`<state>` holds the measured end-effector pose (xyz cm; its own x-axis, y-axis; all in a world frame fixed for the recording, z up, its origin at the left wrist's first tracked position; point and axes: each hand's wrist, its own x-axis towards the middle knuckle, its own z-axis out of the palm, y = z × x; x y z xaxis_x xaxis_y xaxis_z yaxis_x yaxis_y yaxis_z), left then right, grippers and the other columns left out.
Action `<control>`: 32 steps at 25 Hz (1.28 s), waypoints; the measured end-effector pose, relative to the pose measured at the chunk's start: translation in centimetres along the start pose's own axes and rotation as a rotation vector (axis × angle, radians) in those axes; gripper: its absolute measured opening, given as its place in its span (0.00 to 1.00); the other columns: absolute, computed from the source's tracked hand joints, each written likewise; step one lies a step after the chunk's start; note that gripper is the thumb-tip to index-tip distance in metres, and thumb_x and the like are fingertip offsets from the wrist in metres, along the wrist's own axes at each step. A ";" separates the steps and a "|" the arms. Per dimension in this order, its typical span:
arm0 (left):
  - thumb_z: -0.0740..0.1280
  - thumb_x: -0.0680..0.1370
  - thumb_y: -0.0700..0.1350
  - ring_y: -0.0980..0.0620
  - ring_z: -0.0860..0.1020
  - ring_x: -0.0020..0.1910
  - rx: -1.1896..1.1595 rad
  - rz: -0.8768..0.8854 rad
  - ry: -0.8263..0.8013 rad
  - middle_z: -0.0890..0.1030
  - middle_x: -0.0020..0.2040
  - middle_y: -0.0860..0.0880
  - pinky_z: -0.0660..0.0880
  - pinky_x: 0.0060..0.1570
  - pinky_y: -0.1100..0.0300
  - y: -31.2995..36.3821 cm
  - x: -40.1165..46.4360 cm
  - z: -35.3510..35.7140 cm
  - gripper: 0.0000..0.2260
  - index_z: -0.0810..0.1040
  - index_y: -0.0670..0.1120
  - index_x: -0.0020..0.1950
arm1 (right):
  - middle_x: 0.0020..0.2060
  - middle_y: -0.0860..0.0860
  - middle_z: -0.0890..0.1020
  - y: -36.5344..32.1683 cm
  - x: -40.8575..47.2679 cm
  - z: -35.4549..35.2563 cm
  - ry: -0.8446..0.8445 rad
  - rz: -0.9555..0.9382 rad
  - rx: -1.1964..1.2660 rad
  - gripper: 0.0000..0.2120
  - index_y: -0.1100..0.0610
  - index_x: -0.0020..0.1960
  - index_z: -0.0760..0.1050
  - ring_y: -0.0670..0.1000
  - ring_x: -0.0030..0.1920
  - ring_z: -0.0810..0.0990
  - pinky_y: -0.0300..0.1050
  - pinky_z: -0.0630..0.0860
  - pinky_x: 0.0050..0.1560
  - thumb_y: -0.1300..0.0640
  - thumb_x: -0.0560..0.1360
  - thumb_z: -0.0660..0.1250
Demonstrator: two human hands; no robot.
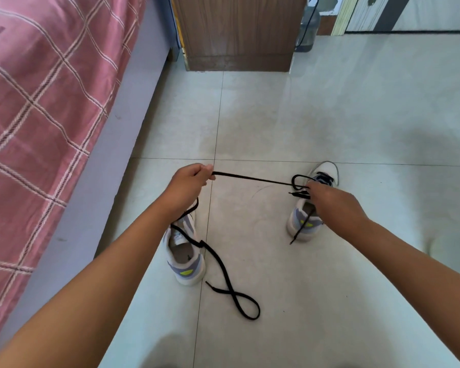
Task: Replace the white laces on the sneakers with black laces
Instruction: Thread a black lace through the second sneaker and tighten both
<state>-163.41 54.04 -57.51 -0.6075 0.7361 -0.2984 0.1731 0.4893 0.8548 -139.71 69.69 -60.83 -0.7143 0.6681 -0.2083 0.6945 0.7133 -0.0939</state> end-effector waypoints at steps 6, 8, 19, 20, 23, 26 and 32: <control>0.61 0.80 0.51 0.55 0.73 0.41 -0.164 -0.131 0.149 0.74 0.38 0.52 0.69 0.49 0.57 -1.2 1.4 -3.7 0.12 0.78 0.49 0.40 | 0.50 0.60 0.80 3.5 1.0 1.7 0.045 0.191 0.097 0.12 0.60 0.60 0.71 0.61 0.48 0.78 0.50 0.72 0.44 0.61 0.80 0.55; 0.63 0.79 0.51 0.53 0.72 0.41 -0.238 -0.156 0.174 0.72 0.35 0.52 0.69 0.50 0.56 -1.4 1.7 -4.7 0.11 0.79 0.49 0.40 | 0.49 0.61 0.81 4.5 1.2 1.8 0.060 0.234 0.163 0.11 0.61 0.58 0.73 0.62 0.48 0.78 0.50 0.71 0.43 0.61 0.80 0.55; 0.63 0.79 0.50 0.57 0.72 0.46 -0.006 0.018 -0.011 0.75 0.47 0.54 0.66 0.49 0.65 1.7 3.8 -1.7 0.09 0.79 0.49 0.54 | 0.25 0.55 0.77 -4.5 2.0 2.8 -0.433 0.689 1.404 0.11 0.64 0.38 0.73 0.45 0.19 0.71 0.33 0.67 0.19 0.63 0.78 0.62; 0.62 0.80 0.50 0.57 0.72 0.46 0.002 0.002 0.030 0.76 0.46 0.54 0.66 0.49 0.64 0.8 3.6 -1.9 0.09 0.79 0.49 0.55 | 0.24 0.55 0.78 -6.1 1.8 3.8 -0.508 0.747 1.502 0.10 0.64 0.39 0.72 0.44 0.19 0.74 0.32 0.70 0.20 0.65 0.78 0.61; 0.61 0.79 0.45 0.48 0.75 0.42 0.368 -0.182 0.148 0.78 0.41 0.46 0.67 0.40 0.60 -4.6 2.5 -3.7 0.11 0.80 0.42 0.47 | 0.27 0.56 0.80 -9.9 1.9 6.0 -0.600 0.783 1.621 0.08 0.64 0.40 0.72 0.48 0.26 0.80 0.36 0.77 0.27 0.67 0.78 0.62; 0.61 0.76 0.40 0.46 0.78 0.35 0.464 -0.364 -0.016 0.81 0.40 0.41 0.70 0.34 0.60 -9.5 0.1 -3.3 0.10 0.80 0.37 0.42 | 0.31 0.53 0.76 -13.7 3.3 6.9 -0.555 0.736 1.610 0.06 0.59 0.40 0.73 0.48 0.31 0.74 0.38 0.76 0.31 0.65 0.76 0.66; 0.62 0.75 0.39 0.46 0.76 0.42 0.471 -0.231 -0.038 0.77 0.38 0.46 0.68 0.38 0.59 -12.3 -0.9 -0.3 0.07 0.79 0.43 0.41 | 0.31 0.57 0.75 -19.7 5.5 8.1 -0.430 0.759 1.761 0.09 0.64 0.37 0.71 0.50 0.29 0.75 0.35 0.78 0.27 0.72 0.74 0.65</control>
<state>-165.29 47.21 -67.63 -0.6438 0.5964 -0.4795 0.3728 0.7916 0.4841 -156.57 57.60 -68.03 -0.4022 0.4021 -0.8225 0.2889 -0.7968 -0.5307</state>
